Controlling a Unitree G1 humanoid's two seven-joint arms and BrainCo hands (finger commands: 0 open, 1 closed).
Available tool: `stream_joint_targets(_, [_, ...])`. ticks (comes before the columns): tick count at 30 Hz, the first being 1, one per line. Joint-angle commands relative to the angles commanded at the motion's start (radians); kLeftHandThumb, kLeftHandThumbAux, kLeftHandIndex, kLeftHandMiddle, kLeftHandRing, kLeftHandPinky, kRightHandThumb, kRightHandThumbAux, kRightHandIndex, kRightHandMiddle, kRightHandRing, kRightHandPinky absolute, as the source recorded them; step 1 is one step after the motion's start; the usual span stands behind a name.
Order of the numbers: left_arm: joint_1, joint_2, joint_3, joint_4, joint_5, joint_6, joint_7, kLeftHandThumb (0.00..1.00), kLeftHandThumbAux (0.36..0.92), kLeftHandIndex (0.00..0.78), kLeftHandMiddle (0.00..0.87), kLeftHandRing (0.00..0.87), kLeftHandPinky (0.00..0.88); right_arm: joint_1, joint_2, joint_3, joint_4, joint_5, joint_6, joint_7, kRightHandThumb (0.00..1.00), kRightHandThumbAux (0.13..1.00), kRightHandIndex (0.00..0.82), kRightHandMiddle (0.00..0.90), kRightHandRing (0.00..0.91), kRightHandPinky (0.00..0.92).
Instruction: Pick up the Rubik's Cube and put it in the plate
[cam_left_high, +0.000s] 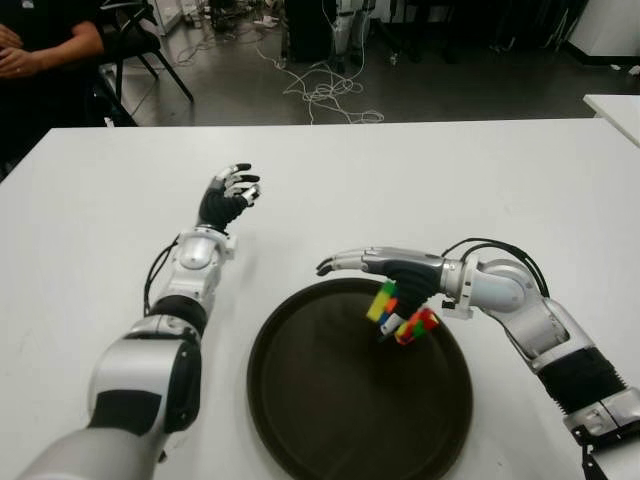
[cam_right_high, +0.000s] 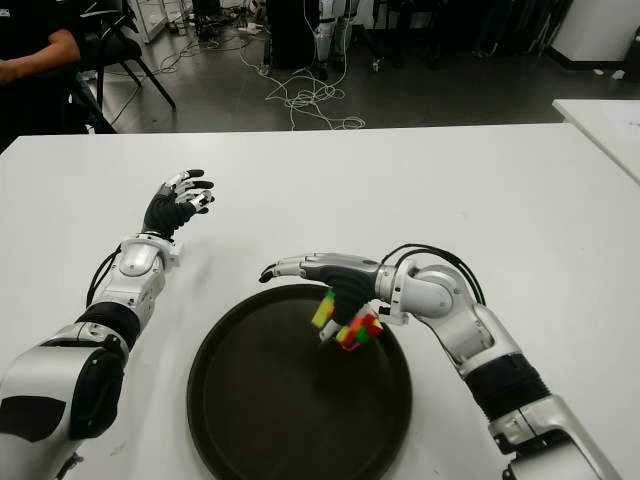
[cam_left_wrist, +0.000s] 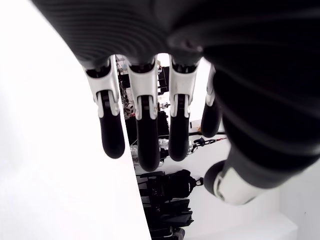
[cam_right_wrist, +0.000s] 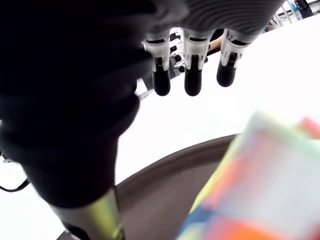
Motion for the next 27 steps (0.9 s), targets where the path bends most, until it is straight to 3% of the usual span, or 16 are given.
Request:
stream_joint_targets(14, [0.001,0.001,-0.010,-0.001,0.009,0.000,0.011,0.186,0.734,0.219,0.302,0.328,0.334,0.004,0.011,-0.005,0.029,0.015,-0.036,-0.019,0.000,0.893,0.076,0.103,0.088,0.099])
stream_joint_targets(24, [0.002,0.001,-0.008,-0.001,0.003,-0.005,0.003,0.206,0.726,0.228,0.305,0.332,0.345,-0.012,-0.007,-0.017,0.022,-0.002,-0.022,-0.029,0.000,0.893,0.075,0.103,0.085,0.093])
stream_joint_targets(27, [0.002,0.002,-0.006,-0.001,0.000,-0.004,-0.003,0.194,0.721,0.225,0.305,0.330,0.342,-0.029,-0.034,-0.051,0.024,0.029,-0.036,-0.022,0.000,0.892,0.077,0.104,0.088,0.094])
